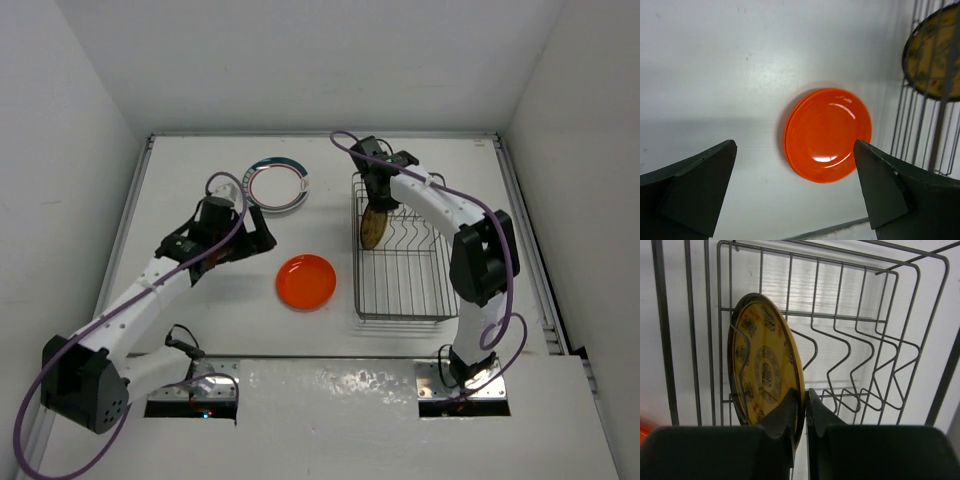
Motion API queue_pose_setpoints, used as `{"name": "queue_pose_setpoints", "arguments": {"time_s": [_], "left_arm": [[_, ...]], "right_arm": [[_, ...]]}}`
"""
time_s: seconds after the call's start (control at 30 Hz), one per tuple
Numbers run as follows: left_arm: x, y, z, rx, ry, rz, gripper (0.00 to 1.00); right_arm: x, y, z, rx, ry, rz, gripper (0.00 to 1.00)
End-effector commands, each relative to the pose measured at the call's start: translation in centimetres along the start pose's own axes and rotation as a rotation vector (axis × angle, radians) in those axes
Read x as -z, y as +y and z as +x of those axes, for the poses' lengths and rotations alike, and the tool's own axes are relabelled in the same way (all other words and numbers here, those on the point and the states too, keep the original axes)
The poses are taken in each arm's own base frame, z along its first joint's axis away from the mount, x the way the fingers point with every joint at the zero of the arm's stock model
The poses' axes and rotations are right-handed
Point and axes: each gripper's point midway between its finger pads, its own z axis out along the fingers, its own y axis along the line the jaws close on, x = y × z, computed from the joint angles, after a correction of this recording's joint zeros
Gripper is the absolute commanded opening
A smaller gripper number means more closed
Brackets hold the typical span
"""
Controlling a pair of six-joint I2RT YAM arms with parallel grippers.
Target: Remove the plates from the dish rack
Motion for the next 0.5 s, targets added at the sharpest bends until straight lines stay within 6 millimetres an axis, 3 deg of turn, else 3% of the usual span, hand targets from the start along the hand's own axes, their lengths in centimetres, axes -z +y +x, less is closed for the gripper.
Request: {"name": "queue_pose_setpoints", "arguments": {"time_s": [0.0,0.2,0.3,0.33,0.43,0.47], "left_arm": [[2.9,0.4,-2.8,-0.04,-0.096,-0.064,1.0],[5.0,-3.3,-6.0,-0.061,-0.161,0.056,1.0],[6.4,-6.8,-7.4,-0.083,-0.185,0.212,1.0],[7.2,-8.8,-8.0,-0.099,-0.197,0.312,1.0],[8.4,-13.1,-8.3,-0.131,-0.194,0.545,1.0],[8.8,-14.3,-8.2,-0.142,-0.184,0.614,1.0]], "right_arm": [[2.3,-0.5,-2.7,-0.027,-0.093,0.022,0.05],[5.9,-4.1,-4.5,0.054,-0.108,0.178,0.0],[8.8,-6.3,-5.8,0.071,-0.133,0.236,0.0],[9.9,-6.8,-5.9,0.072,-0.146,0.237,0.0],[11.4,-5.9,-5.6,0.072,-0.172,0.136,0.0],[12.9,-5.3,-6.4,0.05,-0.24,0.052,0.0]]}}
